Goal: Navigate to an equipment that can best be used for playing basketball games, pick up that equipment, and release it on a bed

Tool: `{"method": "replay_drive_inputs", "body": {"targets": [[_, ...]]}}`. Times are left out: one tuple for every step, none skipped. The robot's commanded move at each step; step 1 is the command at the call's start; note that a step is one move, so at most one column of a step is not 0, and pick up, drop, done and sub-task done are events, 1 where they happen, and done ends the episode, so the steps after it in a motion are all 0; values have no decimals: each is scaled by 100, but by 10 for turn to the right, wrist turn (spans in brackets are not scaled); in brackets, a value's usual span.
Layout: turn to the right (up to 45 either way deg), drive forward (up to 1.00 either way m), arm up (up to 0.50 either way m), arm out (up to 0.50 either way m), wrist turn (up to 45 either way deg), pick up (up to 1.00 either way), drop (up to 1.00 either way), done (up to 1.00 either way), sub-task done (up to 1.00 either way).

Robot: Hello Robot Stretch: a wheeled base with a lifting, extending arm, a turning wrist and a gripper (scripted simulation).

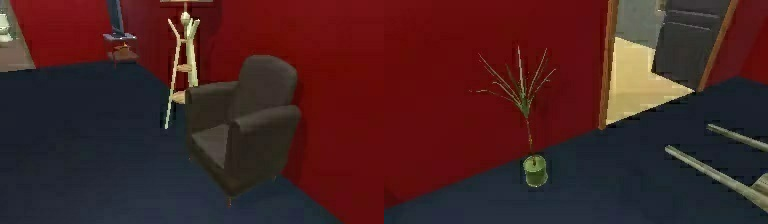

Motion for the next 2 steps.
{"method": "replay_drive_inputs", "body": {"targets": [[-420,0,0,0,0,0,0,0,0],[0,100,0,0,0,0,0,0,0]]}}
